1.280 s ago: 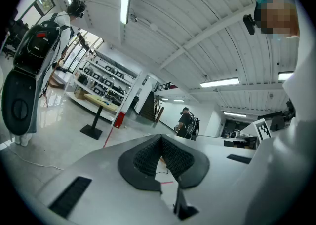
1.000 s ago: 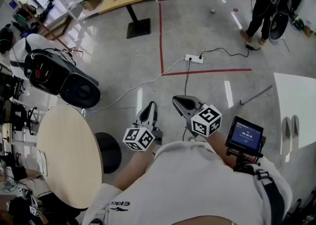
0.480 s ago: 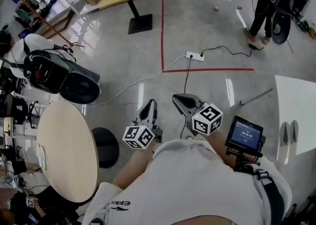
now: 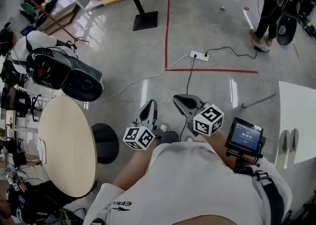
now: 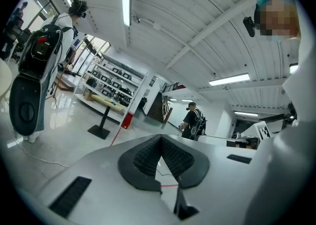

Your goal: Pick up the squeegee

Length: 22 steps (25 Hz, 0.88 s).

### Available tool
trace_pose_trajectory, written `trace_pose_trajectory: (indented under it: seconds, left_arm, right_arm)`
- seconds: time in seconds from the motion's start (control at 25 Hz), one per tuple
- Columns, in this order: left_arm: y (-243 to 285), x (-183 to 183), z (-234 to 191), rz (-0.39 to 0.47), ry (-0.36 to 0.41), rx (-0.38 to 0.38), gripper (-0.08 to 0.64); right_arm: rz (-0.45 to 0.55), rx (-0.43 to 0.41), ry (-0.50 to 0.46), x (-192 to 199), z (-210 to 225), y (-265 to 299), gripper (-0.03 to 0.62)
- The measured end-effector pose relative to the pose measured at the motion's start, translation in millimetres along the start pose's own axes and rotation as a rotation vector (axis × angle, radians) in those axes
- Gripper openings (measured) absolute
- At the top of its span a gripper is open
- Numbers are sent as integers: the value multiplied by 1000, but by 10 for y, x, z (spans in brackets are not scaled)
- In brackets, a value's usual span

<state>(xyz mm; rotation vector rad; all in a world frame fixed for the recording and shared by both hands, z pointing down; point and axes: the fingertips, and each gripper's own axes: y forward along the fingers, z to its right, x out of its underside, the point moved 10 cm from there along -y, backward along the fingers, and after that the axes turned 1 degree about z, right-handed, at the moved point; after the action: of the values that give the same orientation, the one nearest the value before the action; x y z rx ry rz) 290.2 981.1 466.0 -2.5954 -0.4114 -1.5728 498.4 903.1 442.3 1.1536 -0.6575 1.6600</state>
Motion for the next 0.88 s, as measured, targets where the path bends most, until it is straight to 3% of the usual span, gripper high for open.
trace_pose_trajectory:
  seconds: [0.28, 0.88]
  left_arm:
    - [201, -104, -396, 5, -13, 36, 3]
    - [1110, -890, -1735, -23, 6, 104, 3]
  right_arm:
    - [-12, -19, -22, -11, 136, 401, 3]
    - [12, 57, -24, -476, 681, 1966, 3]
